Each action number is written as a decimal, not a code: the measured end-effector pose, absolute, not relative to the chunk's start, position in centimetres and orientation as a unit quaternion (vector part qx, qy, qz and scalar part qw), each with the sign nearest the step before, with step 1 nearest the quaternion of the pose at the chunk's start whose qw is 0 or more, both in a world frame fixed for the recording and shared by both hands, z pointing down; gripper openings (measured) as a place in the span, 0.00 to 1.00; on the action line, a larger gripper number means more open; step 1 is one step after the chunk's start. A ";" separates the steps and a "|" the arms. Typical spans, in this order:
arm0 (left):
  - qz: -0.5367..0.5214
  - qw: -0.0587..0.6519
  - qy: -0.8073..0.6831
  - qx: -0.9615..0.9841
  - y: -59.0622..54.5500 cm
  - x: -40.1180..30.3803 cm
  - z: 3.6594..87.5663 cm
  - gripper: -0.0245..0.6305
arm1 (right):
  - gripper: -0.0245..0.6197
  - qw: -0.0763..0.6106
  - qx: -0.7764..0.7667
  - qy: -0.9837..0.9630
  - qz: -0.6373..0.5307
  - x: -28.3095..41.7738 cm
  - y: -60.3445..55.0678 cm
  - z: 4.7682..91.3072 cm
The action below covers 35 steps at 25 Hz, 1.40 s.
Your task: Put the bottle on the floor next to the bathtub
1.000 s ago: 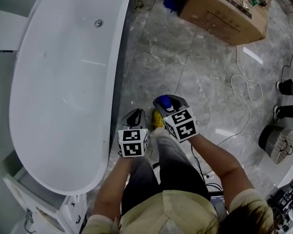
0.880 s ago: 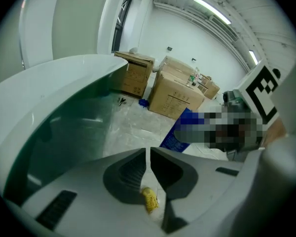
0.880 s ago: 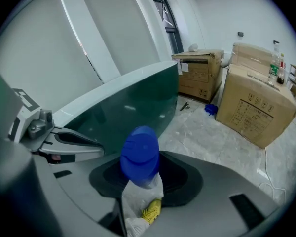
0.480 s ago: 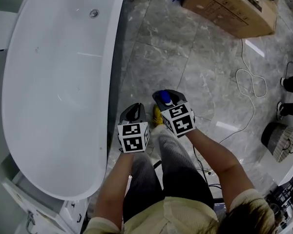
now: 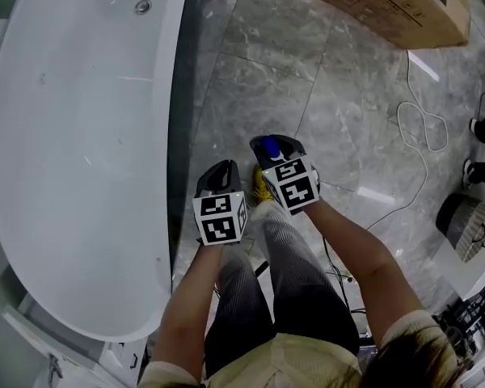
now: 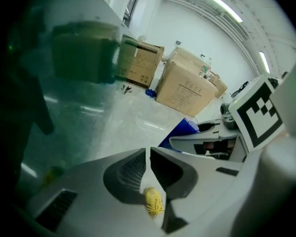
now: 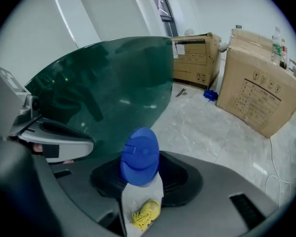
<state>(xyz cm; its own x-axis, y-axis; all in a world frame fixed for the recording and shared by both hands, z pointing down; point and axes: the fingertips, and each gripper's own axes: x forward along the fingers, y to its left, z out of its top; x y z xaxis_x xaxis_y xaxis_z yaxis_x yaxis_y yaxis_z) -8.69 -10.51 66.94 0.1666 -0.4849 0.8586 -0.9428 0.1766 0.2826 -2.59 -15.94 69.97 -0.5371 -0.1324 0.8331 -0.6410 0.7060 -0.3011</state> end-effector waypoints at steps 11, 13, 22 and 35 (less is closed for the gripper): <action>0.228 0.499 -0.611 0.571 -10.3 -9.6 72.7 0.16 | 0.30 0.422 0.247 -0.819 0.300 -3.7 -16.5 75.8; 0.230 0.502 -0.610 0.568 -10.1 -9.7 73.8 0.16 | 0.30 0.421 0.251 -0.818 0.300 -3.7 -16.7 76.8; 0.232 0.507 -0.620 0.552 -9.2 -10.4 78.1 0.16 | 0.30 0.438 0.258 -0.815 0.279 -4.1 -16.9 81.8; 0.238 0.493 -0.627 0.554 -10.5 -10.0 83.5 0.16 | 0.30 0.431 0.266 -0.821 0.263 -4.1 -17.4 87.0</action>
